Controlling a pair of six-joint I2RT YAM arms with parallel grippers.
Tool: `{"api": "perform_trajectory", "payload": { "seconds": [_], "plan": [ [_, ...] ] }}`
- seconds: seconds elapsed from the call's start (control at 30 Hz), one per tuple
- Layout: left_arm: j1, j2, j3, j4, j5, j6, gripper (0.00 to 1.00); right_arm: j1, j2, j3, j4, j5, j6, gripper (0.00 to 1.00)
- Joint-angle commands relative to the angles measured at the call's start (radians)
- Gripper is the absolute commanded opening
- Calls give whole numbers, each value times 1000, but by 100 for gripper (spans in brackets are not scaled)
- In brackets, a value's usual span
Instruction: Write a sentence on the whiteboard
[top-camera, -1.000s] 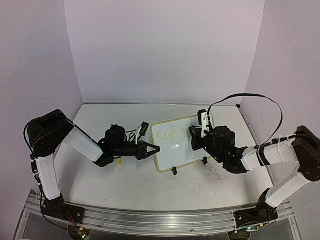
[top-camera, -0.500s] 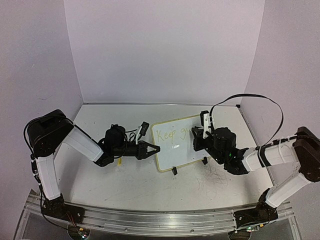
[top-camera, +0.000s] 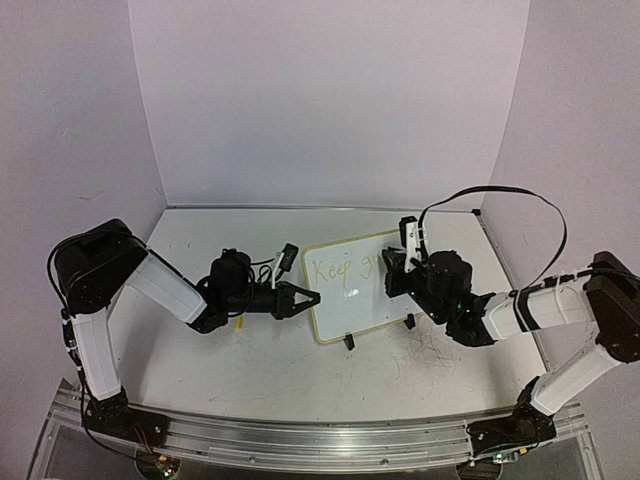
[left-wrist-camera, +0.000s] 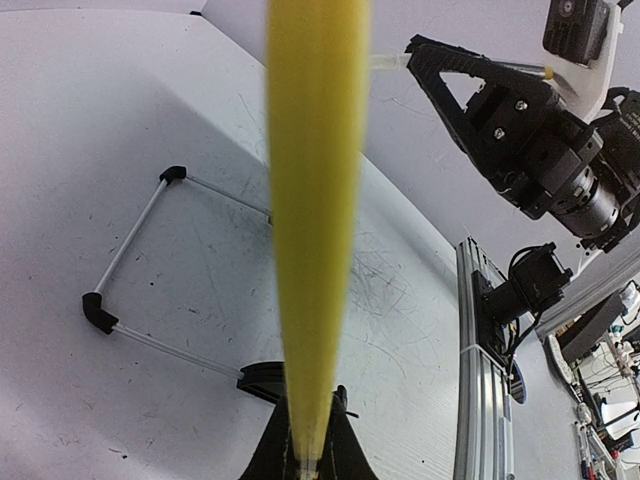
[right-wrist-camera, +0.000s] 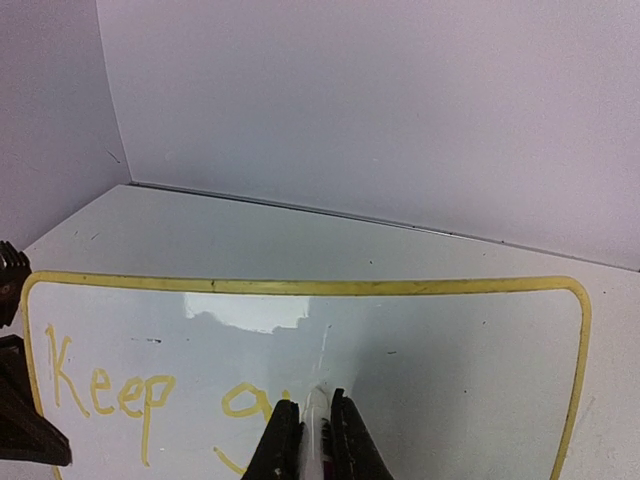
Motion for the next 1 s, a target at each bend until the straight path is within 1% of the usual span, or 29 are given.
{"api": "perform_trajectory", "payload": {
  "seconds": [0.0,0.27,0.37,0.5,0.7,0.97],
  "plan": [
    [0,-20,16,-62,-14,16,0,-2,21,41,29,-37,-9,0],
    [0,-21,16,-63,-21,19,0,5,25,28,-7,-54,11,0],
    [0,-22,15,-62,-22,19,0,1,-52,-8,-5,-15,12,0],
    [0,-23,13,-63,-22,17,0,-45,-138,-43,-2,-61,28,0],
    [1,-23,16,-66,-28,17,0,-62,-102,-17,8,-106,1,0],
    [0,-26,19,-69,-29,14,0,-62,-73,-3,40,-119,-17,0]
  ]
}}
